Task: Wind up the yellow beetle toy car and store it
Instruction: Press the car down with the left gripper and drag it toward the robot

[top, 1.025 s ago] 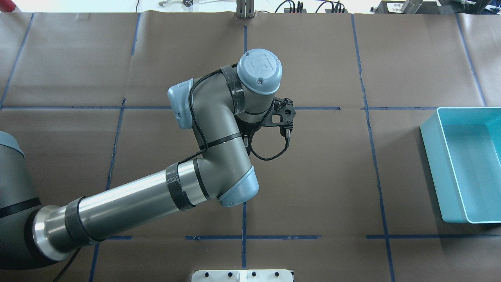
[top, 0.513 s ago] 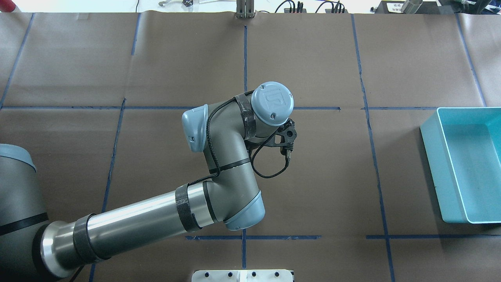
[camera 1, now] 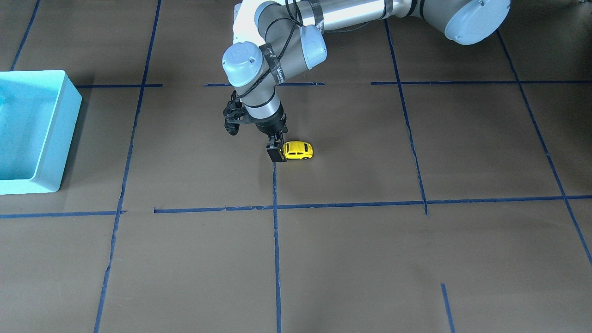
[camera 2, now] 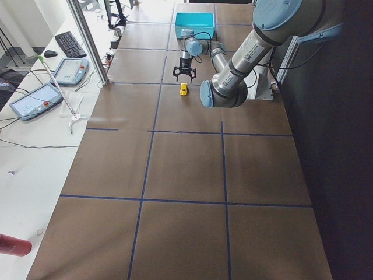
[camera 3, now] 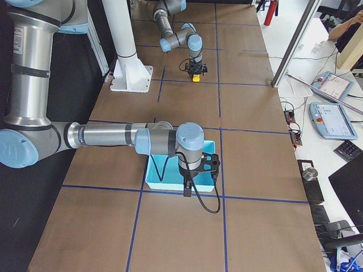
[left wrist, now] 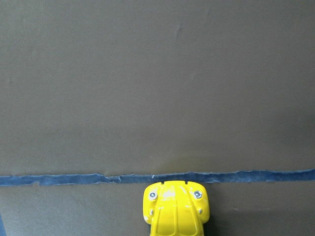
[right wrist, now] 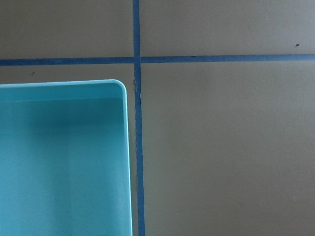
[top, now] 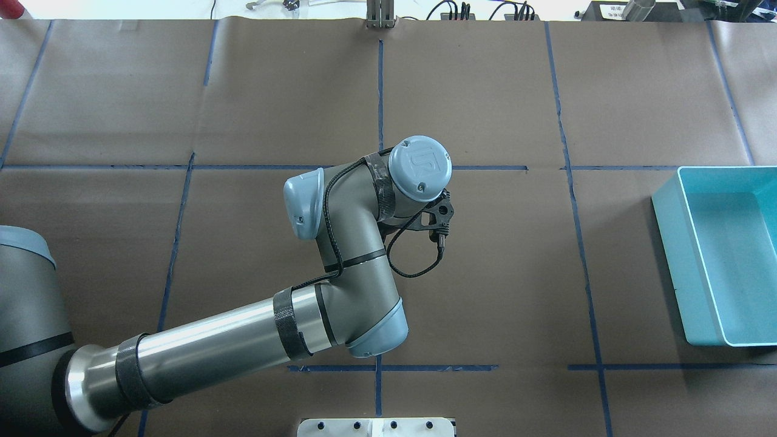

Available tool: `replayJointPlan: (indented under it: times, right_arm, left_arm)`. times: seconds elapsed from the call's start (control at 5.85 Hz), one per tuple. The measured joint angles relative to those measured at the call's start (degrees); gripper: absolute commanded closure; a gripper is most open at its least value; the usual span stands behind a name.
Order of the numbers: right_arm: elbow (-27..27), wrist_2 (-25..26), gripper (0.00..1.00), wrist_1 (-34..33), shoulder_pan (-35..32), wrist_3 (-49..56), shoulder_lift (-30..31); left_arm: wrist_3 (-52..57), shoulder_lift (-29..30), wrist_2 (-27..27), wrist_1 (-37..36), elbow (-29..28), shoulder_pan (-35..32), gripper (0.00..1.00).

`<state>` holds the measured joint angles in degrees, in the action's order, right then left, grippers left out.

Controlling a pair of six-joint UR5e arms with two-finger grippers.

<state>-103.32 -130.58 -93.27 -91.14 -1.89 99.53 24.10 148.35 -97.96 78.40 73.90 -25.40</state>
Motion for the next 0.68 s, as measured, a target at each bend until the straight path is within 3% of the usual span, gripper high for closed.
replayJointPlan:
  times: [0.34, 0.51, 0.68]
  right_arm:
    - [0.27, -0.02, 0.00, 0.02, 0.00, 0.01, -0.11]
    - [0.30, -0.02, 0.00, 0.02, 0.00, -0.02, -0.12]
    - [0.29, -0.02, 0.00, 0.02, 0.00, -0.04, -0.16]
  left_arm:
    - [-0.52, -0.32, 1.13, 1.80, -1.39, 0.50, 0.03]
    - [-0.75, -0.46, 1.19, 2.32, -1.73, 0.61, 0.10]
    - [-0.85, -0.50, 1.06, 2.52, -1.95, 0.67, 0.33]
